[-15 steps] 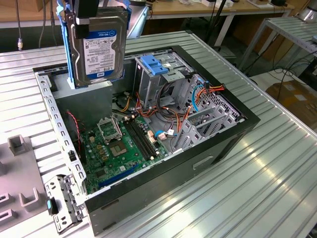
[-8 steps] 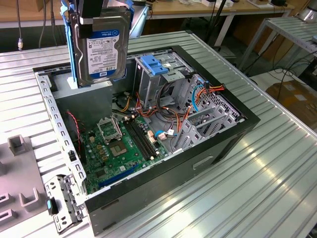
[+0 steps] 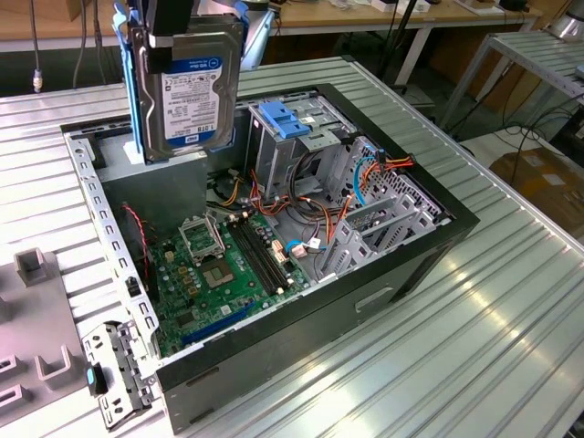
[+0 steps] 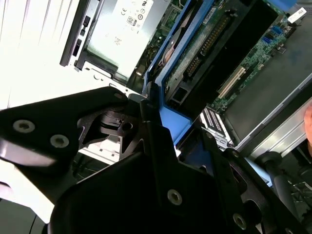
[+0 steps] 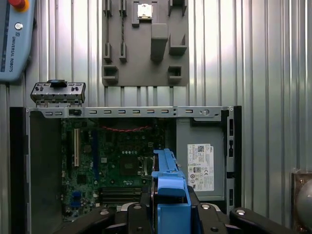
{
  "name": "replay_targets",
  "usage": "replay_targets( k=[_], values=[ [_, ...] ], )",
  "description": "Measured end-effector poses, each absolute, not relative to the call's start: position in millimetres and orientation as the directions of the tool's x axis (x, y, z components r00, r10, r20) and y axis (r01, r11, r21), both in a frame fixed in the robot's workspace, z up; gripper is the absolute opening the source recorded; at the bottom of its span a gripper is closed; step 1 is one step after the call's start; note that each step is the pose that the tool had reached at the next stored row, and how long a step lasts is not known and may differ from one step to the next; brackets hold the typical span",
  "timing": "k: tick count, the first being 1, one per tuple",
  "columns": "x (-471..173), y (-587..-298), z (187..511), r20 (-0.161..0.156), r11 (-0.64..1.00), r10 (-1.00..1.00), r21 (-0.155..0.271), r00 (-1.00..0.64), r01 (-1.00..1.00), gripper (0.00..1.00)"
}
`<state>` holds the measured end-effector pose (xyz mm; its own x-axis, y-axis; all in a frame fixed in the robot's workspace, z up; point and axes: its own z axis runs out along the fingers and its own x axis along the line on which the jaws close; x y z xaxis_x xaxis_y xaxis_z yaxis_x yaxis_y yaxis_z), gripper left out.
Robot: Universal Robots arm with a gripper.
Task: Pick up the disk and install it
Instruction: 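Insert the disk into the insertion slot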
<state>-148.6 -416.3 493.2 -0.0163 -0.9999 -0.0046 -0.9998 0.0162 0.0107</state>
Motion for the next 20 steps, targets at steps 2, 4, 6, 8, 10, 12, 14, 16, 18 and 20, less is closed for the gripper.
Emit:
replay_targets(
  k=[2, 4, 6, 8, 10, 12, 14, 16, 18, 20],
  values=[
    [-148.6, -417.7, 493.2, -0.005, 0.016, -1.000, 0.011, -0.016, -1.000, 0.37],
    [-148.6, -419.4, 493.2, -0.005, 0.016, -1.000, 0.011, -0.016, -1.000, 0.37],
    [-148.6, -420.8, 493.2, -0.005, 0.016, -1.000, 0.011, -0.016, -1.000, 0.37],
    [-148.5, -422.5, 493.2, -0.005, 0.016, -1.000, 0.011, -0.016, -1.000, 0.37],
    [-148.5, -423.8, 493.2, -0.005, 0.016, -1.000, 0.011, -0.016, -1.000, 0.37],
    [-148.5, -425.2, 493.2, -0.005, 0.016, -1.000, 0.011, -0.016, -1.000, 0.37],
    [-148.5, -427.0, 493.2, -0.005, 0.016, -1.000, 0.011, -0.016, -1.000, 0.37],
    [-148.5, -429.0, 493.2, -0.005, 0.016, -1.000, 0.011, -0.016, -1.000, 0.37],
    [-148.5, -430.8, 493.2, -0.005, 0.016, -1.000, 0.011, -0.016, -1.000, 0.37],
    [-148.5, -432.1, 493.2, -0.005, 0.016, -1.000, 0.011, -0.016, -1.000, 0.37]
  ],
)
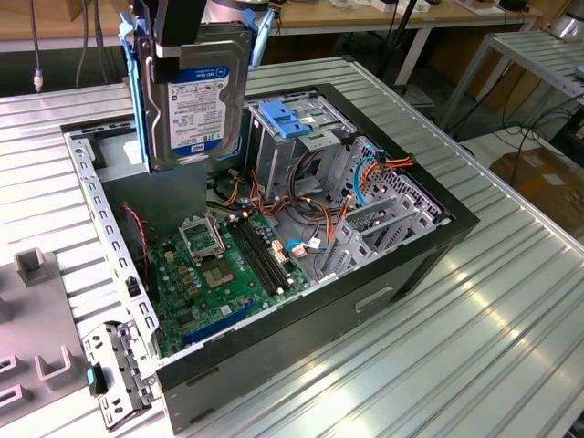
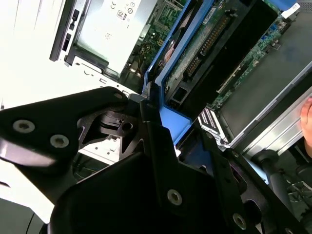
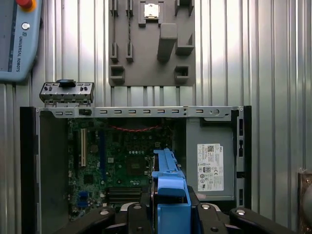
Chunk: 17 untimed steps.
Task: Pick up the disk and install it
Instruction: 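Insert the disk into the insertion slot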
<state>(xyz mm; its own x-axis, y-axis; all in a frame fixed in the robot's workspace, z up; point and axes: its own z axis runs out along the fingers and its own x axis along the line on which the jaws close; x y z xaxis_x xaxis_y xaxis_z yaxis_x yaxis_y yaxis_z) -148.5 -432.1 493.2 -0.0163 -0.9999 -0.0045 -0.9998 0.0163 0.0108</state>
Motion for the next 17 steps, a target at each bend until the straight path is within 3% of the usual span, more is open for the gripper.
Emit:
replay_targets(
  k=[17],
  values=[
    [-148.4, -450.5, 493.1, -0.005, 0.016, -1.000, 0.011, -0.016, -1.000, 0.37]
  ],
)
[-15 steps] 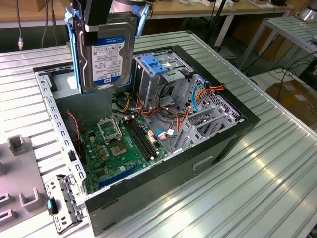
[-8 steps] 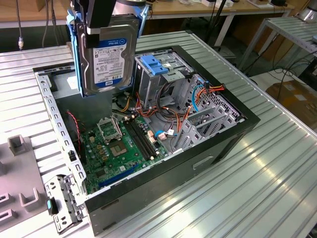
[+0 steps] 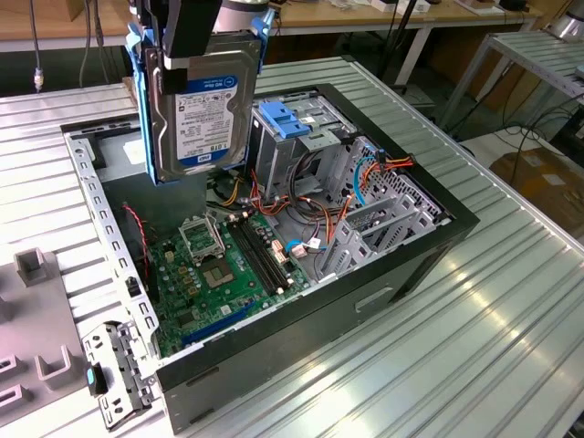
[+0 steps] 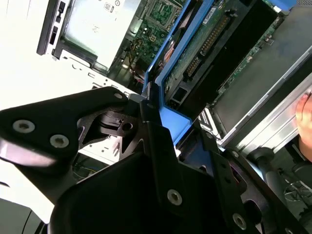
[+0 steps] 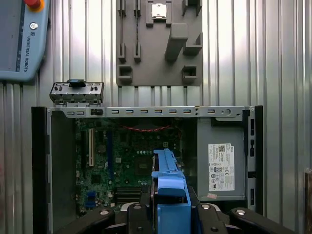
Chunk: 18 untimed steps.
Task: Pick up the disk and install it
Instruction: 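Insert the disk into the insertion slot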
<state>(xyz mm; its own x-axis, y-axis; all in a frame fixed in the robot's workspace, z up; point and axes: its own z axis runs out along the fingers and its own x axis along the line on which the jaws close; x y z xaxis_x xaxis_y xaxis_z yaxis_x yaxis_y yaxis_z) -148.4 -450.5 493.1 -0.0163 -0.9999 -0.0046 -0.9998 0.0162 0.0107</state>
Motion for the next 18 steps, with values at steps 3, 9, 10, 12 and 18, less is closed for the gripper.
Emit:
replay_targets(
  k=[3, 9, 10, 12, 18],
  values=[
    [-148.4, -453.2, 493.1, -0.005, 0.016, -1.000, 0.011, -0.016, -1.000, 0.37],
    [-148.3, -459.1, 493.1, -0.005, 0.016, -1.000, 0.011, -0.016, -1.000, 0.37],
    [-148.3, -459.8, 493.1, -0.005, 0.016, -1.000, 0.011, -0.016, -1.000, 0.37],
    [-148.3, -461.4, 493.1, -0.005, 0.016, -1.000, 0.011, -0.016, -1.000, 0.37],
    [-148.3, -462.4, 493.1, -0.005, 0.016, -1.000, 0.011, -0.016, -1.000, 0.37]
  ],
)
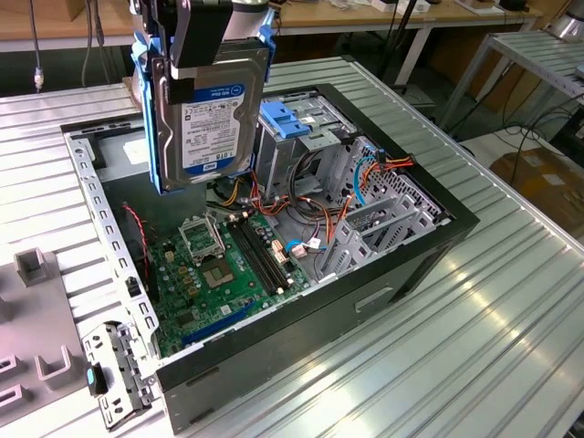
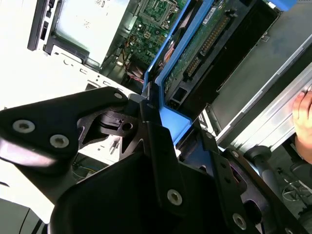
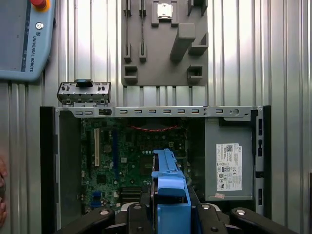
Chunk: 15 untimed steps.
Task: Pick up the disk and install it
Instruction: 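Insert the disk into the insertion slot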
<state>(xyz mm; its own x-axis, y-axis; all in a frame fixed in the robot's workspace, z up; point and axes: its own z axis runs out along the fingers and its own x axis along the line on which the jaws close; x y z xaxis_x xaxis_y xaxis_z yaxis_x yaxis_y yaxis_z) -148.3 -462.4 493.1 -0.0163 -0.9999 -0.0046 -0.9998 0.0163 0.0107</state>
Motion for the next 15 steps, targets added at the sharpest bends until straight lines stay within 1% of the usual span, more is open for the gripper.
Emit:
replay_targets(
  k=[9, 15],
  values=[
    [-147.3, -462.6, 493.1, -0.005, 0.016, -1.000, 0.011, -0.016, -1.000, 0.37],
    [-135.7, -462.5, 493.0, -0.005, 0.016, -1.000, 0.011, -0.016, -1.000, 0.37]
  ],
)
